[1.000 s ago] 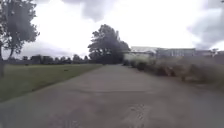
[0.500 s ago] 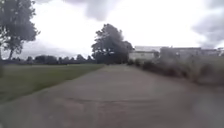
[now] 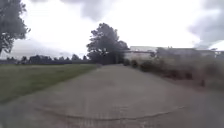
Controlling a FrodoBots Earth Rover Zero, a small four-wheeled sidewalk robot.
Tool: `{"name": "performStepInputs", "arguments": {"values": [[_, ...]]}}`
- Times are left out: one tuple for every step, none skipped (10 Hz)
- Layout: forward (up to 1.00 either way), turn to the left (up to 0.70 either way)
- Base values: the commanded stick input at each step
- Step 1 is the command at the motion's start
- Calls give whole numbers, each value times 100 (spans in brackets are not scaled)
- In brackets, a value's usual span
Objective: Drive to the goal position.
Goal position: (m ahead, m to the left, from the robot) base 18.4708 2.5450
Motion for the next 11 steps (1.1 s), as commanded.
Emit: {"name": "performStepInputs", "arguments": {"values": [[100, -27], [100, -27], [100, -22], [100, -14], [100, -7], [100, 0], [100, 0], [100, 0], [100, 0], [100, 0], [100, 0]]}}
